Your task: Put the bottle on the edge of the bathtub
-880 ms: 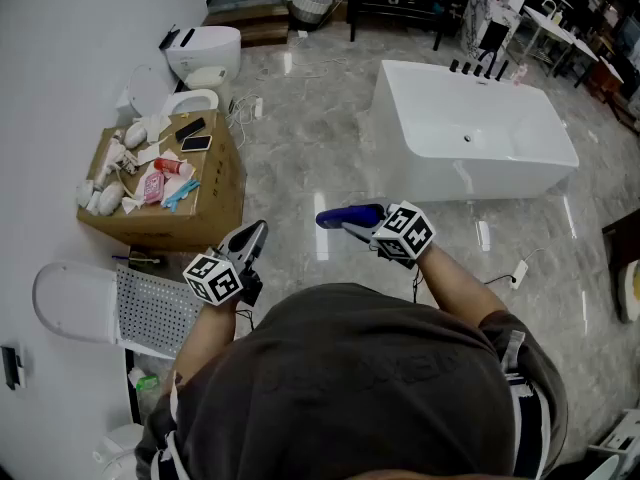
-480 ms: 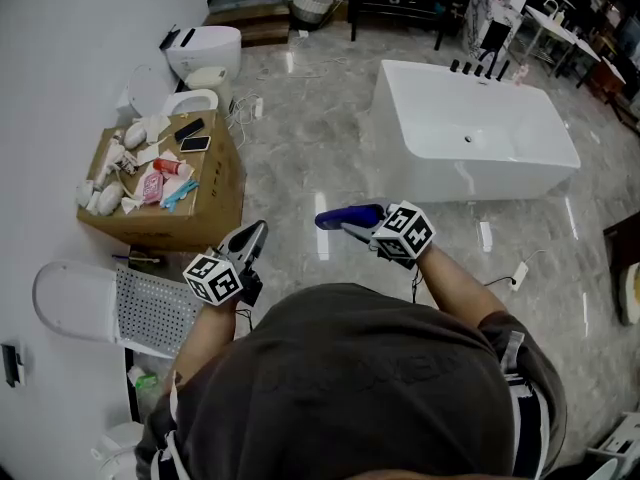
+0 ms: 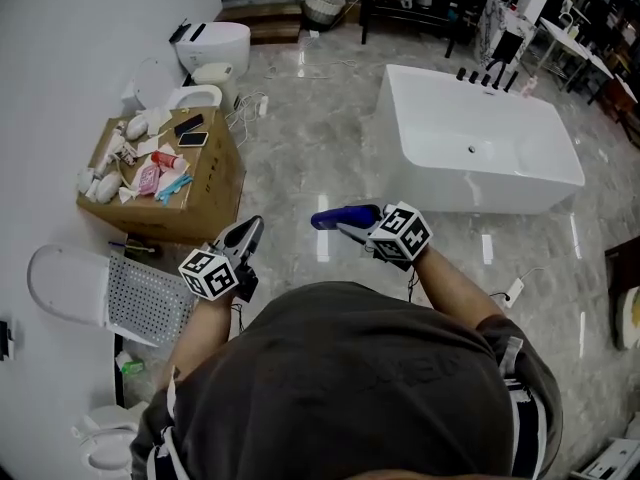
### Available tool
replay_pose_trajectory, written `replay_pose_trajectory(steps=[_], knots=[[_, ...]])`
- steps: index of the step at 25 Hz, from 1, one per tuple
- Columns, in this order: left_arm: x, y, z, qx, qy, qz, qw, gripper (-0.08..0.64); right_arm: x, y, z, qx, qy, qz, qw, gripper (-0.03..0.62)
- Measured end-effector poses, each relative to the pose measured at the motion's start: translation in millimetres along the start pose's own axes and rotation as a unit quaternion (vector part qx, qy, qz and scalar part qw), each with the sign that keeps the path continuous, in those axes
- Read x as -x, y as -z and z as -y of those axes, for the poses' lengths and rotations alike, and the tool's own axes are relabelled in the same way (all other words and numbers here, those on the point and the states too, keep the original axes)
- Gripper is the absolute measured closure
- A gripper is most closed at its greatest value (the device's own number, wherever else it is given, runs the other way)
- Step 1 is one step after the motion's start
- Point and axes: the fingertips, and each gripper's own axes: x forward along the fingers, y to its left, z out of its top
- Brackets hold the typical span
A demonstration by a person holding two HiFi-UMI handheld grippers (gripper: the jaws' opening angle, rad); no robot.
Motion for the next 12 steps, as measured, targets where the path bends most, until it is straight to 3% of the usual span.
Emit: replay_pose_trajectory(steps=[7,12], knots=[[-42.5,11.7,16.2,0.011,-0.014,0.007,0.9998,0.558,19.4,16.0,37.3,0.007,-0.01,-0.001,1.0,0.457],[-62.0,10.2,0.1,0.015,-0.022,-0.001,0.9996,0.558,10.4,20.1,65.8,-0.002,-0.014,-0.003,1.0,0.457]])
